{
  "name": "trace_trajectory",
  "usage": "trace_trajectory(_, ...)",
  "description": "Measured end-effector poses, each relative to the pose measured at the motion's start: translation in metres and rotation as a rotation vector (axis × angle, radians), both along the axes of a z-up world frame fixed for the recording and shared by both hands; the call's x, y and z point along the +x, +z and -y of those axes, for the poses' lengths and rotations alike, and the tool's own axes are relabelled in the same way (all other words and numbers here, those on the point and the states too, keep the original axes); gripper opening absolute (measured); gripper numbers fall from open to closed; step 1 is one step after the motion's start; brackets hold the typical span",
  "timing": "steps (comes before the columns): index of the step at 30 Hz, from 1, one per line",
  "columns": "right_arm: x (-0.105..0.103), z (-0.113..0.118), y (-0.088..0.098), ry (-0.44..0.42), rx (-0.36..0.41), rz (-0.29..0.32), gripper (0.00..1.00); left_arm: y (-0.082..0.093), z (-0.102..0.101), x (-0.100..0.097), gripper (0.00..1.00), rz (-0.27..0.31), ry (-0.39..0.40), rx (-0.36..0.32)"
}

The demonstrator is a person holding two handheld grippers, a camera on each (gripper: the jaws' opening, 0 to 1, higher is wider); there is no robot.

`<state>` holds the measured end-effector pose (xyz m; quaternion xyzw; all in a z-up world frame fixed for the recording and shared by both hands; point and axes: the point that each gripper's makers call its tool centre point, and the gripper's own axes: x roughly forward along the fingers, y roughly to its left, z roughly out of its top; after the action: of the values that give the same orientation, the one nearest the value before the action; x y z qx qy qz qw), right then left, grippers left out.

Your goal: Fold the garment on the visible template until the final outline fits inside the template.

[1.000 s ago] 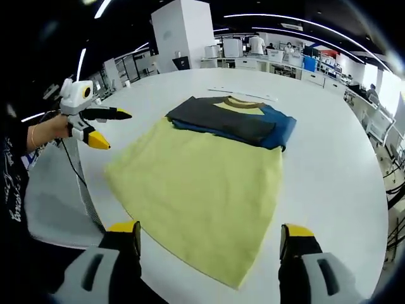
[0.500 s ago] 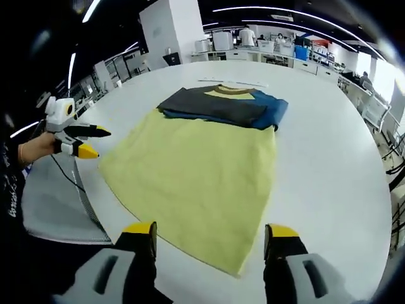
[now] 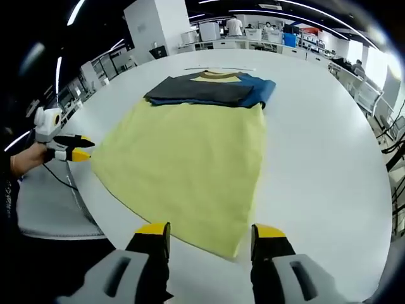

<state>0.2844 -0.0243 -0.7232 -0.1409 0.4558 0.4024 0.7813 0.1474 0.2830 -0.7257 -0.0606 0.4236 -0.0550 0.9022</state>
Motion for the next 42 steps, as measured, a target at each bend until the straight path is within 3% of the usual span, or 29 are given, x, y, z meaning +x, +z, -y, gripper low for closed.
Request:
trace_trajectory(14,0.003,0.017,-0.007,-0.075,-0.034,-0.006,0.17,-0.002,0.008,-0.010,0.17,-0.041,0.010,0.031)
trace_trajectory(25,0.008,0.018,-0.008,-0.103,-0.032,-0.007,0.08,-0.003,0.003,-0.008,0.07,-0.056,0.076,0.000)
trace_trajectory(28,0.009,0.019,-0.008,-0.126,-0.020,-0.020,0.05,-0.003,0.004,-0.007,0.05,-0.064,0.058,0.032)
trace_trajectory(31,0.008,0.015,-0.008,-0.157,0.039,-0.061,0.03,-0.004,0.007,-0.006,0.02,-0.069,0.046,0.033)
trace_trajectory(42,0.001,0.019,-0.008,-0.103,-0.016,-0.037,0.00,-0.003,0.009,-0.014,0.00,-0.092,-0.024,0.053)
